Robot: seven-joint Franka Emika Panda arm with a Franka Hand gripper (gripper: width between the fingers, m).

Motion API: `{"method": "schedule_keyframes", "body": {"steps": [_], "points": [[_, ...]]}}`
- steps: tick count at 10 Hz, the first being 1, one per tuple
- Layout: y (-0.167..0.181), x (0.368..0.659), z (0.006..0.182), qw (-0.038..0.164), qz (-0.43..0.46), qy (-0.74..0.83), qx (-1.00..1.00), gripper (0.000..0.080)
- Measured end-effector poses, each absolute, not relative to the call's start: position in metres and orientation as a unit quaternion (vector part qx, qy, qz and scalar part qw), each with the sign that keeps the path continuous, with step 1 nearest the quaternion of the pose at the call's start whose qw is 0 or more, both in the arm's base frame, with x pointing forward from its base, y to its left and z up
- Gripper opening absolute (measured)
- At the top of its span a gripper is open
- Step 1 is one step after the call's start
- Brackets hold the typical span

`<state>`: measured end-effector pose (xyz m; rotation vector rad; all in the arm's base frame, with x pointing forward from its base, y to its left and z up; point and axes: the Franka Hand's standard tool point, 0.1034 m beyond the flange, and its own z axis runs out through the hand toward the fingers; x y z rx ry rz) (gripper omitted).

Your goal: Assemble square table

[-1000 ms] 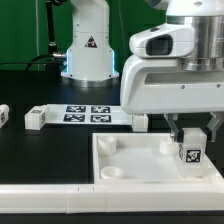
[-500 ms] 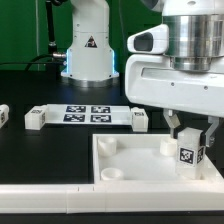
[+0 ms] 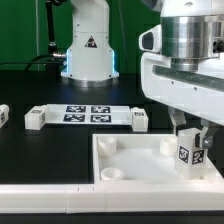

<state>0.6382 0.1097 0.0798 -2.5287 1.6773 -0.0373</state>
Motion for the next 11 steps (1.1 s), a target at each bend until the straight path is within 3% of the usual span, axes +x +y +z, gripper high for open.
{"method": "schedule_keyframes", "body": {"steps": [2, 5, 8, 9, 11], "points": [[0.1128, 0.6373, 0.0797, 0.053, -0.014, 0.500, -0.864, 0.0578], [0.1134, 0.6364, 0.0792, 0.050, -0.017, 0.422, -0.905, 0.0647], [0.1133, 0.6352, 0.0769, 0.042, -0.025, 0.250, -0.967, 0.0649], [0.1151, 0.6329, 0.0760, 0.028, -0.023, 0.181, -0.983, 0.0649], [0.1182, 0.6322, 0.0730, 0.020, -0.027, 0.073, -0.997, 0.0649]]}}
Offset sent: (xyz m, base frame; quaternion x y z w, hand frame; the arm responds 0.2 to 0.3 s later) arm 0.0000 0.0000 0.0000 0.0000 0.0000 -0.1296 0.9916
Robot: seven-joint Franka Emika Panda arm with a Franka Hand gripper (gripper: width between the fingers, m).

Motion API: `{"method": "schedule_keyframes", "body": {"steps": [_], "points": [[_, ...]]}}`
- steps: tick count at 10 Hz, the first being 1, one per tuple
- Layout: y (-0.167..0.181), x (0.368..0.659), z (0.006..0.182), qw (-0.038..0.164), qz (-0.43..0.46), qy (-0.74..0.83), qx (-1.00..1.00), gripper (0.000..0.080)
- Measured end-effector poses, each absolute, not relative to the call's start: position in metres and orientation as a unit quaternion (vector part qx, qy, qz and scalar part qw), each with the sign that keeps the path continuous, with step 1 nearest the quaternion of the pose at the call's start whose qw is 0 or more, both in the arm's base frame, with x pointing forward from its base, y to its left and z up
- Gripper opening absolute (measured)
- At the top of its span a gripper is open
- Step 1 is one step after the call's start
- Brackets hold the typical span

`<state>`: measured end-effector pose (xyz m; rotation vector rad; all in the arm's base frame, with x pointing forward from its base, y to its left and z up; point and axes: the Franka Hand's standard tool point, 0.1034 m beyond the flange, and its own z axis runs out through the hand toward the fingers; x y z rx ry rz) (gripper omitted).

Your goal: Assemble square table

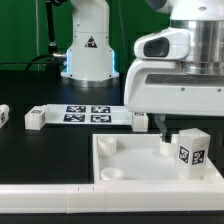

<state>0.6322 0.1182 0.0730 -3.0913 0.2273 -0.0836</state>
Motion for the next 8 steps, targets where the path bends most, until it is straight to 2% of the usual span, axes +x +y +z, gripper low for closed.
{"method": "schedule_keyframes", "body": {"steps": [5, 7, 8], "points": [[0.1140, 0.6382, 0.0785, -0.002, -0.033, -0.170, -0.985, 0.0649], [0.1142, 0.6382, 0.0783, -0.002, -0.033, -0.168, -0.985, 0.0368], [0.1141, 0.6383, 0.0784, -0.002, -0.034, -0.168, -0.985, 0.0285]]}}
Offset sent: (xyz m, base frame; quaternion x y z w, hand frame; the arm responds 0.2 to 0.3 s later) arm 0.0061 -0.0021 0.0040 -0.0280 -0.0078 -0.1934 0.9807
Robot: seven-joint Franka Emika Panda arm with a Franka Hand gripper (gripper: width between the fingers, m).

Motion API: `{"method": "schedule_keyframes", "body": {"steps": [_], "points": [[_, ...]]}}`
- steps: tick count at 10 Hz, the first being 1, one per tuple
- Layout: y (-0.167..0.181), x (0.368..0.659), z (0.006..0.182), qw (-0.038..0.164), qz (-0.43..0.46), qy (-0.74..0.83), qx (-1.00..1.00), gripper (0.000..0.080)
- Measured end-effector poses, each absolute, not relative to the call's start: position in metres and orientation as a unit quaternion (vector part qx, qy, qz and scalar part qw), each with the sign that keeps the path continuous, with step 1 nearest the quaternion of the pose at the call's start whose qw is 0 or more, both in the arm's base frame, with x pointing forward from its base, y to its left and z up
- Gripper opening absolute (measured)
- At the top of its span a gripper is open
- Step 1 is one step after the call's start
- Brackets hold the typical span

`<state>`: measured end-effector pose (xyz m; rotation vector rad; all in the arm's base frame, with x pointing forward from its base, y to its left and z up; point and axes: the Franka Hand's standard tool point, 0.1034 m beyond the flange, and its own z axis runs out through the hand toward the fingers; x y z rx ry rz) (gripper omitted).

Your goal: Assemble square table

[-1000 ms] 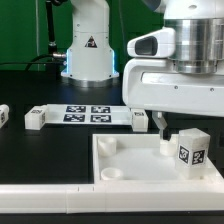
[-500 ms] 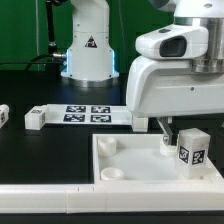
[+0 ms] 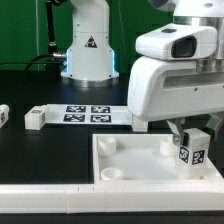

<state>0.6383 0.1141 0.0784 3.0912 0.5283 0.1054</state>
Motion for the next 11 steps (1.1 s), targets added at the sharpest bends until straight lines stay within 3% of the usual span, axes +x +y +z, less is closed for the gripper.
{"method": "schedule_keyframes", "body": {"steps": [3, 7, 11], "points": [[0.114, 0.638, 0.078, -0.001, 0.035, 0.132, 0.991, 0.0285], [0.112, 0.639, 0.078, -0.022, 0.051, -0.177, 0.983, 0.0285], [0.093, 0.637, 0.078, -0.004, 0.043, -0.359, 0.932, 0.0295]]}}
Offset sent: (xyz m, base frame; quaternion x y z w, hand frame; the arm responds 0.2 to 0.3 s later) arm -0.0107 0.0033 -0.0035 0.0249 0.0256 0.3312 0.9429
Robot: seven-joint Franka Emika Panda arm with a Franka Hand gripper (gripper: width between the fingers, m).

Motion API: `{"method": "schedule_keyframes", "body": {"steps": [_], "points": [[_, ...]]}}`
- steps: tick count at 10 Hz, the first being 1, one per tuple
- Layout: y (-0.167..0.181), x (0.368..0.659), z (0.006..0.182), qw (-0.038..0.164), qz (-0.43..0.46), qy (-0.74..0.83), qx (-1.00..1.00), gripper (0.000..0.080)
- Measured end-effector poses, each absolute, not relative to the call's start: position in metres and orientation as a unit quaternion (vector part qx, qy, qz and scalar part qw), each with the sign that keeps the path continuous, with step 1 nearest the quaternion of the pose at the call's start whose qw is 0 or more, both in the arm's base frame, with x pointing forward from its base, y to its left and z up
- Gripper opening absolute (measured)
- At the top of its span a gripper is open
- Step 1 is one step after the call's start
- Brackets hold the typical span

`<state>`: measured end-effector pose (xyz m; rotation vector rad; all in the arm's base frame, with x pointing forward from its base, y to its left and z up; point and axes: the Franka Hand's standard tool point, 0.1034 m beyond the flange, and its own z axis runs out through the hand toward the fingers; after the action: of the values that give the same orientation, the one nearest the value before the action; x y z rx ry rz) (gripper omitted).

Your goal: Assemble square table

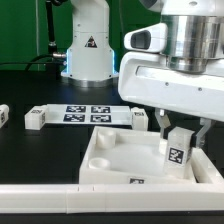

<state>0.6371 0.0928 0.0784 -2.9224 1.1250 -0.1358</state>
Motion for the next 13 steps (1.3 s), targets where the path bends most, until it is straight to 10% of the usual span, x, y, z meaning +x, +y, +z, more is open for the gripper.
{"method": "schedule_keyframes", "body": {"steps": [2, 3, 5, 13], "points": [[0.091, 0.637, 0.077, 0.000, -0.044, 0.352, -0.935, 0.0299], [0.092, 0.636, 0.077, 0.000, -0.044, 0.335, -0.941, 0.0539], [0.102, 0.637, 0.080, -0.001, -0.044, 0.297, -0.954, 0.0625], [0.117, 0.602, 0.094, -0.003, -0.041, 0.035, -0.999, 0.0649]]}}
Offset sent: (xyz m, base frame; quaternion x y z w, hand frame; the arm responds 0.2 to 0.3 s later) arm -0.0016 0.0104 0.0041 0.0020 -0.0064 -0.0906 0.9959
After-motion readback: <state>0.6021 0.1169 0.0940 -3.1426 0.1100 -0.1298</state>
